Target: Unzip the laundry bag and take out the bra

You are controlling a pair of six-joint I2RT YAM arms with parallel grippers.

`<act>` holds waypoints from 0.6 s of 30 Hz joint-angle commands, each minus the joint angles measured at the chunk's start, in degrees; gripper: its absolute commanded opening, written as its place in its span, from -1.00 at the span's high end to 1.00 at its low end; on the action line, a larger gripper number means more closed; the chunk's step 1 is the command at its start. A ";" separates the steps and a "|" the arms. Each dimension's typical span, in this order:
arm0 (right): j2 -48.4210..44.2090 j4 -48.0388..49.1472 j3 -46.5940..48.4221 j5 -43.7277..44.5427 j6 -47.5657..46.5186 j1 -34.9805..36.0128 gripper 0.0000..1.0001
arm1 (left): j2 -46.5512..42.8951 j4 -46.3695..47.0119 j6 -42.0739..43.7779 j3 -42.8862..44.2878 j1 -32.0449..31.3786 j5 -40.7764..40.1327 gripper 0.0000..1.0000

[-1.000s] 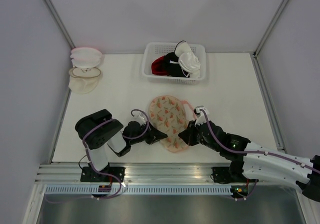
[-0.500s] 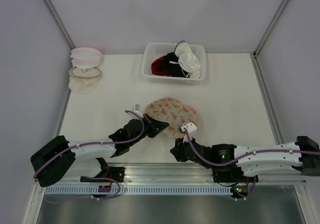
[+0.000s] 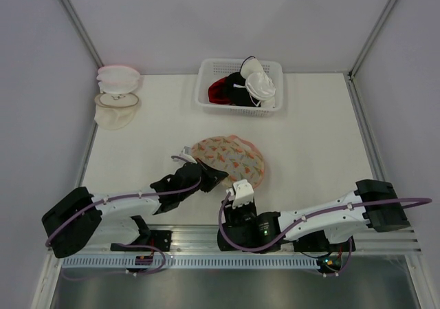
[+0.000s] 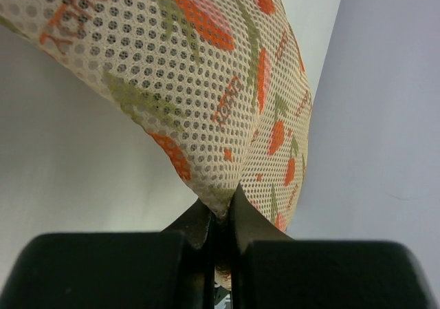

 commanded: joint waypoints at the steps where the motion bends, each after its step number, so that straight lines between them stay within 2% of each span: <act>1: 2.04 -7.91 2.58 7.40 7.51 -0.22 -0.13 | -3.62 -5.23 -4.79 1.53 -0.21 -3.79 0.95; 6: 1.25 -3.79 -0.23 6.43 6.63 -1.71 -0.12 | -4.15 -4.71 -5.22 1.45 -0.30 -2.65 0.95; 10: -0.86 7.34 -3.74 3.01 1.01 -3.65 -0.09 | -3.19 -3.21 -5.93 1.01 -0.38 -1.68 0.95; 18: -3.58 20.02 -9.81 -1.30 -5.04 -7.95 -0.08 | -2.83 -0.84 -6.54 0.30 -0.56 -0.36 0.95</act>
